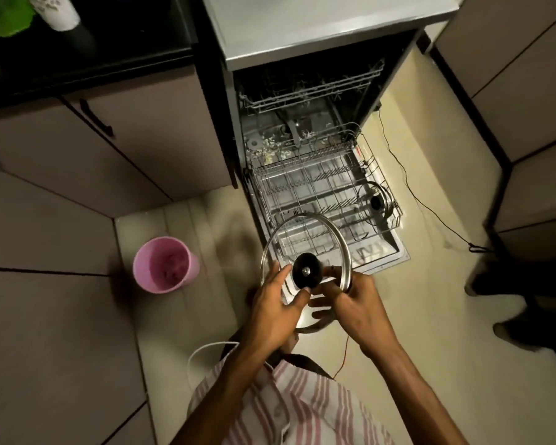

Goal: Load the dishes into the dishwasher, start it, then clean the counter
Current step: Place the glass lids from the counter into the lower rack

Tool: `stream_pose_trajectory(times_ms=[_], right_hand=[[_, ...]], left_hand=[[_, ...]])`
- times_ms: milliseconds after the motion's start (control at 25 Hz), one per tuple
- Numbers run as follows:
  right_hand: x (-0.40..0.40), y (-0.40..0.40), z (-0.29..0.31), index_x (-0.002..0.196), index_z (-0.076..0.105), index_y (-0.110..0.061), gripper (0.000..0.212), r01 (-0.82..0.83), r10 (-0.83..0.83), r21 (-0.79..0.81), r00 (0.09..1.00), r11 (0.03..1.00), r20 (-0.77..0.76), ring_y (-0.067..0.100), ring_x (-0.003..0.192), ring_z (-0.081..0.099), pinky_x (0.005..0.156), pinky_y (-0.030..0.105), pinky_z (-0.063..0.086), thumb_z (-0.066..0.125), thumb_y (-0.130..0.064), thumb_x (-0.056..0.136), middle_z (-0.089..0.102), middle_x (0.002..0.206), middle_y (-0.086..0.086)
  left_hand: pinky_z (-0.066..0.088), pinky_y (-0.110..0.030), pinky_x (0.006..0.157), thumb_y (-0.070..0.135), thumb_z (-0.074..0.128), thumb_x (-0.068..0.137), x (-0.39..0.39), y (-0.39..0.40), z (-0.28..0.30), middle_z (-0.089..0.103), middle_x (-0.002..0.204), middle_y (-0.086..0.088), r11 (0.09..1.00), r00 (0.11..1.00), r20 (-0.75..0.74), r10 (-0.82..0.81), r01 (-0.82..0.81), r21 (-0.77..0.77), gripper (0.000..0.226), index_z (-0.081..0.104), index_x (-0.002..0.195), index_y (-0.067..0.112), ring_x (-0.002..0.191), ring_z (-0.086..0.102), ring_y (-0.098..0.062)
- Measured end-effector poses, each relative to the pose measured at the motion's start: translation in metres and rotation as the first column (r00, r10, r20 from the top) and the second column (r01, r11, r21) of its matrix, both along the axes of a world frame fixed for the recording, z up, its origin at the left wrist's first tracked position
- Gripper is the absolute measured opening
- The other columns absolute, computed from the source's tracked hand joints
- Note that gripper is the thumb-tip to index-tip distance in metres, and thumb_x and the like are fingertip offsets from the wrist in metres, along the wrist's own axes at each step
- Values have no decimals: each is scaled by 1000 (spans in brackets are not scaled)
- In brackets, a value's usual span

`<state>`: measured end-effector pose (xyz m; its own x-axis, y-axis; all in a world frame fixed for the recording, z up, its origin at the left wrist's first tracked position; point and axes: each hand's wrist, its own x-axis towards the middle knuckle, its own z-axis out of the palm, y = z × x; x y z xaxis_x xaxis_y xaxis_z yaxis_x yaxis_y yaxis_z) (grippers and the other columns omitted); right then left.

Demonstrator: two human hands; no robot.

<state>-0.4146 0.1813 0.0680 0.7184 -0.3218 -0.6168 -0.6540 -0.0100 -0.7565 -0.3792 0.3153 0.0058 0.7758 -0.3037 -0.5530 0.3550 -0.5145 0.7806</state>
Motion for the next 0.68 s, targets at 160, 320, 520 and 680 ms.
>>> stream_pose_trajectory(times_ms=[160,320,520,680], right_hand=[[14,-18,-21,92,67,-14,18,0,-7,-138,999,990,-51,18,72,73,65,46,61,54,-2,92,74,79,8],[28,-44,-40,86,67,-13,17,38,-61,-220,993,975,-100,21,67,72,63,48,60,55,-2,91,72,77,9],[38,-89,-72,80,62,-29,28,88,-131,-282,982,955,-139,19,69,72,65,49,60,54,-4,92,73,76,5],[48,-137,-117,82,59,-29,27,86,-167,-366,966,927,-197,19,65,71,63,47,60,53,-4,92,72,74,5]], left_hand=[[31,-37,115,38,62,91,27,-28,-24,31,155,9,995,993,-72,-94,95,6,60,39,145,31,142,29,-13],[31,-40,115,38,62,91,48,-58,-47,22,158,11,974,969,-104,-225,226,-8,64,32,148,35,144,26,-15],[37,-37,111,41,60,91,61,-108,-88,26,158,9,951,943,-122,-310,306,-50,64,31,148,36,142,31,-15],[36,-31,110,51,52,93,63,-162,-135,19,159,10,944,932,-152,-329,322,-69,64,25,149,36,142,31,-13]])
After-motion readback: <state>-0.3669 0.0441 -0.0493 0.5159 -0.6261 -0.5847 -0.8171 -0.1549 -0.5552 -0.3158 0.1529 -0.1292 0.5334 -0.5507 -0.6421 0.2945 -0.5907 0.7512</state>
